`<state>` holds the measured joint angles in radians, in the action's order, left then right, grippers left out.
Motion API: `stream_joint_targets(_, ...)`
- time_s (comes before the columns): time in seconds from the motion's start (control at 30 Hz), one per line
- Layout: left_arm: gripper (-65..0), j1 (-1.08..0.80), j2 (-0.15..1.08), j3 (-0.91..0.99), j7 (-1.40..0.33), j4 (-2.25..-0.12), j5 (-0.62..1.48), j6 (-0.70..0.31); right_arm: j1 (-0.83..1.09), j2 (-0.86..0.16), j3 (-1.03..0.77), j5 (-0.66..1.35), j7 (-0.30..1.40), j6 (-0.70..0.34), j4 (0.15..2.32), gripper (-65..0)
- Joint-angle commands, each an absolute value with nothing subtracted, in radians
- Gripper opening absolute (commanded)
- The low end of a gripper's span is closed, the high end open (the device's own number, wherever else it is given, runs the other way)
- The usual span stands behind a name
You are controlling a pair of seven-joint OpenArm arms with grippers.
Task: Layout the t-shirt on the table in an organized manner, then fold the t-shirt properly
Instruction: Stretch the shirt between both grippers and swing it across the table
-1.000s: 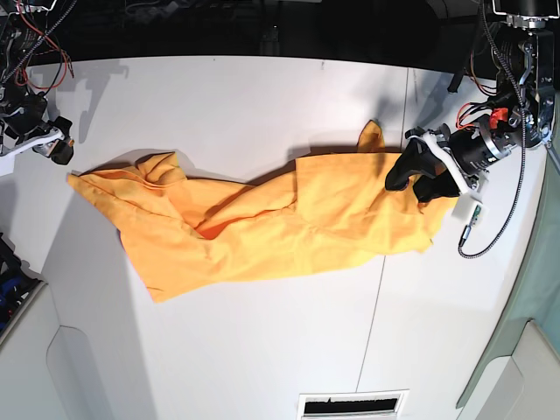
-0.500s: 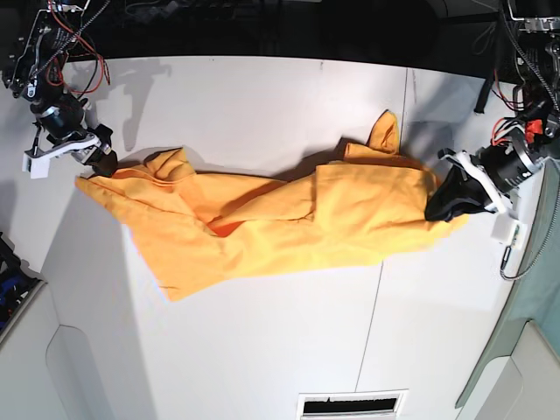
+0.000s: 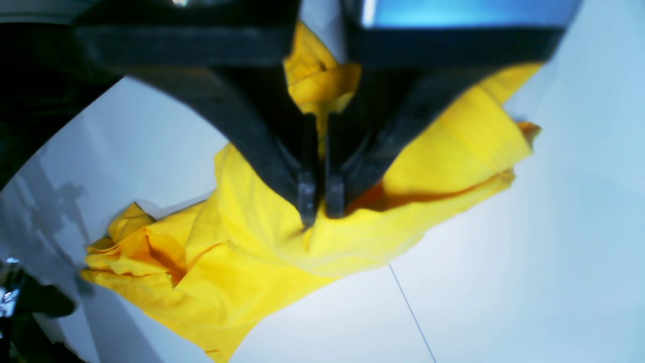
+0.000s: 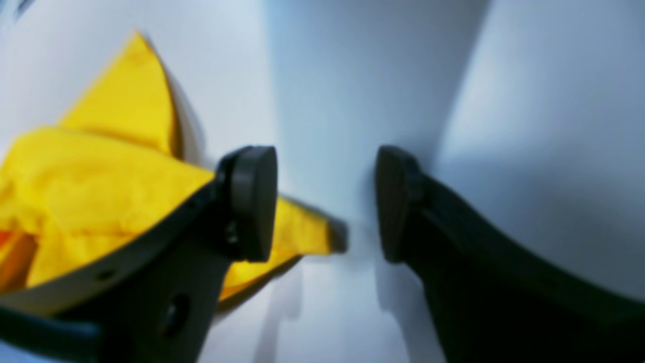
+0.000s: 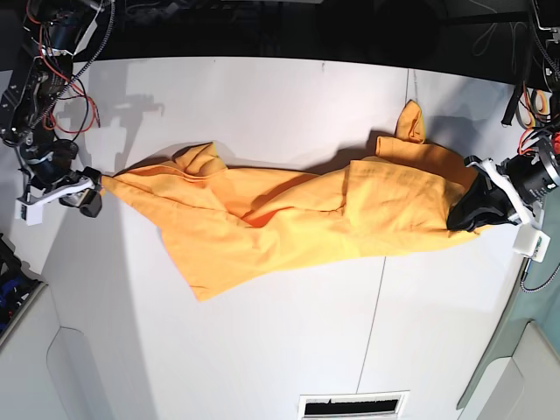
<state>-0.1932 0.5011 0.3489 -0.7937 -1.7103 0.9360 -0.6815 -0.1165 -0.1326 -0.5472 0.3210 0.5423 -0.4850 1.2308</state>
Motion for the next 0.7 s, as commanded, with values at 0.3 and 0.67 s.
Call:
stream_joint_targets(0.3, -65.0, -0.184, 0.519, 0.358, -0.775, -1.728, 0.942, -0.698, -0.152, -0.138, -0.355, 0.209, 0.511, -0.493, 1.169, -51.6)
stream_joint_targets(0.67, -65.0, -0.184, 0.518, 0.358, -0.792, -1.728, 0.954, -0.698, -0.152, -0.139, -0.476, 0.237, 0.524, -0.493, 1.230, -37.4)
